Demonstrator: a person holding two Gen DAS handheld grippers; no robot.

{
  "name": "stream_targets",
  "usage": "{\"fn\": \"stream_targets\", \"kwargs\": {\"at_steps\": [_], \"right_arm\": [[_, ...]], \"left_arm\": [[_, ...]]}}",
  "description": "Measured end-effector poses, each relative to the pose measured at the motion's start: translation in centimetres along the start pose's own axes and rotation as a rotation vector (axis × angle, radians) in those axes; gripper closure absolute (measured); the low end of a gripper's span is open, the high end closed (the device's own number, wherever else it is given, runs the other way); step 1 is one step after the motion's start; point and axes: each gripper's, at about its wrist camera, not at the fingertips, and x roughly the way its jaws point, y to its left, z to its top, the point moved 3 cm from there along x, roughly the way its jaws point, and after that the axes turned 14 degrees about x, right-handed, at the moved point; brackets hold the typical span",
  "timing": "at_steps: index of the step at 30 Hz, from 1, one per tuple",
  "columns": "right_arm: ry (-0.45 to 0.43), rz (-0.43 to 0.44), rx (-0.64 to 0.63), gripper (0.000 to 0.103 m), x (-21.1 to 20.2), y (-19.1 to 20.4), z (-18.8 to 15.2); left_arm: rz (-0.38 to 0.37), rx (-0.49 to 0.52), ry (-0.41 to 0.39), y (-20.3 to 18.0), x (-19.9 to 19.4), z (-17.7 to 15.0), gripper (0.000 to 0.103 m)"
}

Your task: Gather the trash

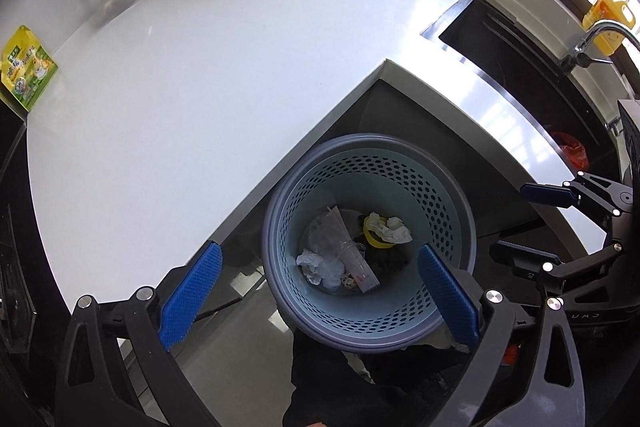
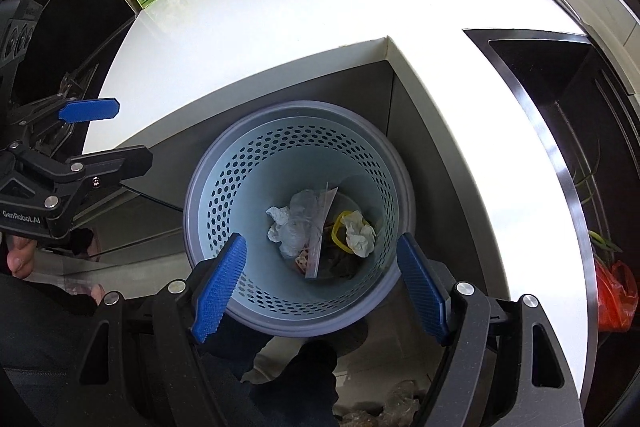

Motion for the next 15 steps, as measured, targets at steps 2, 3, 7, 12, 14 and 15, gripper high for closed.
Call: {"fn": "stream_targets", "kwargs": {"at_steps": [2, 3, 7, 12, 14, 15], "right_arm": [[-0.005, -0.003, -0.009, 0.029, -0.2, 0.2, 0.0], [-0.006, -0.005, -0.014, 0.029, -0.2, 0.2, 0.0], [-0.006, -0.007, -0.011, 0.029, -0.1, 0.1, 0.2], [-0.005, -0.006, 0.002, 0.029, 0.1, -0.4, 0.4], [-0.001, -0.008, 0.005, 0.029, 0.3, -0.6, 0.3], [0.002, -0.007, 0.008, 0.029, 0.3, -0.7, 0.3]], "left_arm": [[-0.009, -0.012, -0.004, 0.0, -0.2, 0.1, 0.007], [-0.010, -0.016, -0.005, 0.0, -0.3, 0.2, 0.007], [0.006, -0.027, -0.006, 0.1, -0.5, 0.5, 0.007], [0.033, -0.030, -0.022, 0.3, -0.8, 0.9, 0.007], [0.049, -0.021, -0.039, 0.2, -1.1, 1.2, 0.007], [0.053, -0.018, -0.045, 0.2, -1.2, 1.3, 0.007]]}}
